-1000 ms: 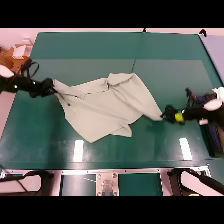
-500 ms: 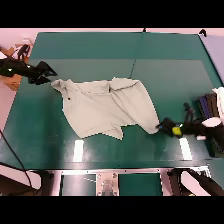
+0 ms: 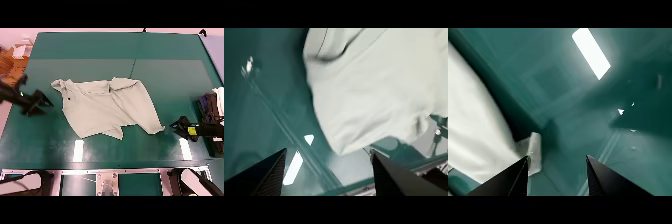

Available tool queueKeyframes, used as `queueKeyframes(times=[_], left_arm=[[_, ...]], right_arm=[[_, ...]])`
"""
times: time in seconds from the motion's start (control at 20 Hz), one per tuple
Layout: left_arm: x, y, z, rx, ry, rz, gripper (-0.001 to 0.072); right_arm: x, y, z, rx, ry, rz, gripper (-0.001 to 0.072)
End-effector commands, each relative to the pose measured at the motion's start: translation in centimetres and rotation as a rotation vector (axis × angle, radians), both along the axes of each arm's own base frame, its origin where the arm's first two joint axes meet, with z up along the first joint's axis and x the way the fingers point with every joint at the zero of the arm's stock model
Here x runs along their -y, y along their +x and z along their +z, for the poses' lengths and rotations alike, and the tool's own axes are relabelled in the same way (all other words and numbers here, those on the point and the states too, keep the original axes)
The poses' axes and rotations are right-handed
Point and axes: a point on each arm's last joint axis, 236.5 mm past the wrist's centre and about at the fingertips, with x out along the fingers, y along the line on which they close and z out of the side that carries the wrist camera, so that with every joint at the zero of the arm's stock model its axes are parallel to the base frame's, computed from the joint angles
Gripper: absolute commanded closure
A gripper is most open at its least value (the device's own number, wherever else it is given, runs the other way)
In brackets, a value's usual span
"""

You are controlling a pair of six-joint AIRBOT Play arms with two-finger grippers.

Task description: Fold the shirts.

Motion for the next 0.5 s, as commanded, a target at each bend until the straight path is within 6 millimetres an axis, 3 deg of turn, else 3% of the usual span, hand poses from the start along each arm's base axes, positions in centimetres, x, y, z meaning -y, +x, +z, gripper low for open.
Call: queueKeyframes(times=[0.0, 0.2, 0.3, 0.45], left_arm=[[5.0, -5.2, -2.8, -0.038, -0.145, 0.077, 0.0108], [10.6, -8.8, -7.8, -0.081, -0.161, 0.059, 0.0108], [11.8, -7.9, -8.6, -0.029, -0.137, 0.072, 0.0108], [12.1, -7.2, -8.9, -0.004, -0.120, 0.082, 0.0109]], right_arm=[[-0.5, -0.5, -1.2, -0.006, 0.025, -0.046, 0.0291], [-1.2, 0.9, -0.3, 0.059, 0.065, -0.053, 0.0292], [-1.3, 1.0, -0.2, 0.063, 0.069, -0.053, 0.0292], [-1.4, 0.9, -0.2, 0.059, 0.075, -0.050, 0.0292]])
